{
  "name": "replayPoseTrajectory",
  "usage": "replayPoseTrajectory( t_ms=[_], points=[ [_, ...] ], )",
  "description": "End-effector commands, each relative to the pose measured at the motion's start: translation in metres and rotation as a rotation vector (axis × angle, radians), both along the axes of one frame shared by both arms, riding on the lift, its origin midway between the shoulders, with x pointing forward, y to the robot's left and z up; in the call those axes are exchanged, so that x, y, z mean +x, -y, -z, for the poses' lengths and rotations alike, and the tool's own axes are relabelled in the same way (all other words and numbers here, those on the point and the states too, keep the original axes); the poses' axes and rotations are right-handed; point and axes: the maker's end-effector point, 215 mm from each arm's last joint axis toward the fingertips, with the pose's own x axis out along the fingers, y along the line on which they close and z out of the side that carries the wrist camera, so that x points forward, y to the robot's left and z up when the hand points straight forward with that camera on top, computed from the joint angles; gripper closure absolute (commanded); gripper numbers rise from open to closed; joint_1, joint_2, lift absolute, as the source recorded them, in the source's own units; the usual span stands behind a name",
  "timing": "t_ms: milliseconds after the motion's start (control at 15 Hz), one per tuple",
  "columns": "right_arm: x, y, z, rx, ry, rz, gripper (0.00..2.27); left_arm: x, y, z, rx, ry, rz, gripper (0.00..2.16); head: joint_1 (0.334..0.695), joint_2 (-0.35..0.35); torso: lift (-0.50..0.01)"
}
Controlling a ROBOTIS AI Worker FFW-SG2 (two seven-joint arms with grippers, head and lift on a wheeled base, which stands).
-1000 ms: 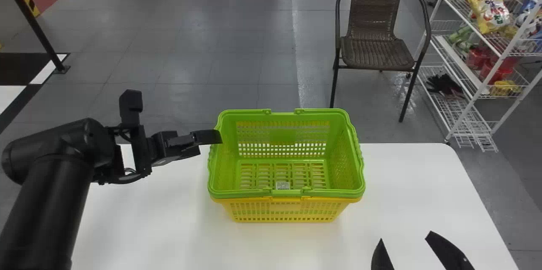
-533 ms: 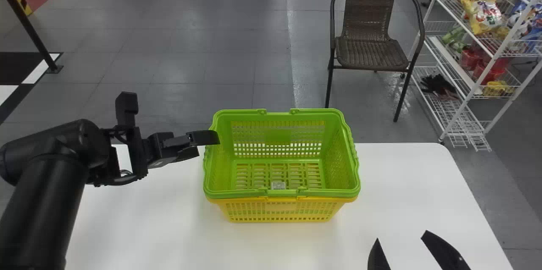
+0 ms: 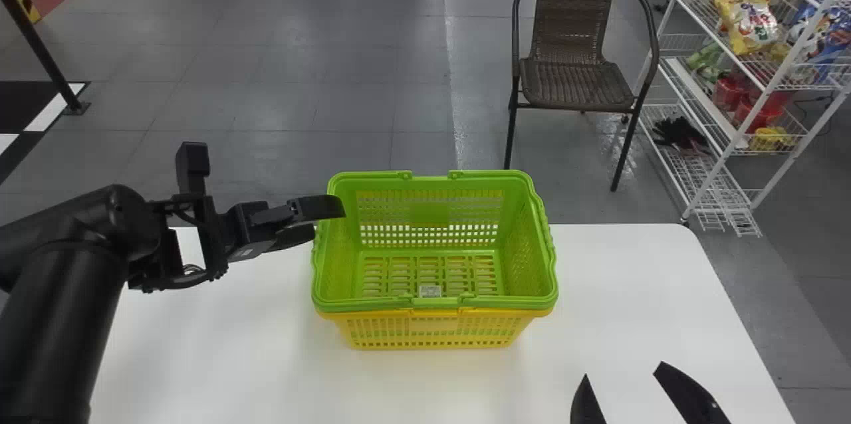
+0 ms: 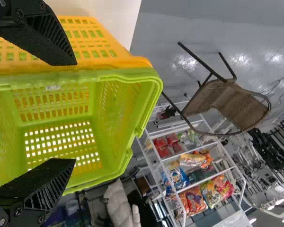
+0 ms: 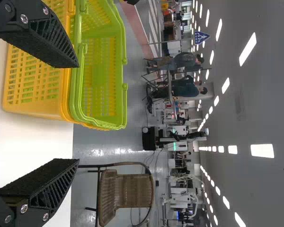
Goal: Grasp handle with right gripper to insert into left gripper then lift and swing left to center
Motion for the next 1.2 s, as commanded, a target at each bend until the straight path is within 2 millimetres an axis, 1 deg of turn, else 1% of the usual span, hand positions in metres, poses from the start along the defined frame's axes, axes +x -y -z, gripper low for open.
replayPoseTrajectory(
  t_ms=[0,267,400,533,600,667,800,933,1000,1133],
  points=[
    [0.001,0.001,0.0,-0.002,0.0,0.001,0.11,-0.002,0.004,-0.004,-0.03,-0.01,0.006,0.08,0.695,-0.02,0.0],
    [0.0,0.002,0.003,-0.003,-0.004,0.002,0.11,-0.007,0.008,-0.005,-0.046,-0.024,0.014,0.08,0.695,-0.027,0.0],
    [0.0,0.002,0.004,-0.003,-0.007,0.004,0.11,-0.01,0.009,-0.013,-0.092,-0.038,0.016,0.08,0.695,-0.031,0.0],
    [0.0,0.002,0.004,-0.003,-0.006,0.004,0.11,-0.012,0.014,-0.026,-0.138,-0.053,0.031,0.08,0.695,-0.035,0.0],
    [0.0,0.002,0.003,-0.003,-0.003,0.004,0.11,-0.013,0.019,-0.036,-0.17,-0.065,0.045,0.08,0.695,-0.038,0.0],
    [0.0,0.002,0.003,-0.003,-0.003,0.004,0.11,-0.015,0.022,-0.041,-0.186,-0.073,0.057,0.08,0.695,-0.04,0.0],
    [0.001,0.003,0.002,-0.003,0.001,0.005,0.11,-0.012,0.029,-0.053,-0.202,-0.065,0.076,0.08,0.695,-0.049,0.0],
    [0.0,0.005,0.003,-0.005,-0.002,0.008,0.11,-0.011,0.036,-0.058,-0.206,-0.06,0.093,0.08,0.695,-0.056,0.0],
    [0.0,0.006,0.004,-0.006,-0.003,0.01,0.11,-0.009,0.04,-0.064,-0.22,-0.053,0.103,0.08,0.695,-0.06,0.0],
    [0.001,0.013,0.002,-0.008,0.006,0.022,0.11,-0.011,0.05,-0.073,-0.245,-0.052,0.129,0.08,0.695,-0.076,0.0]
  ],
)
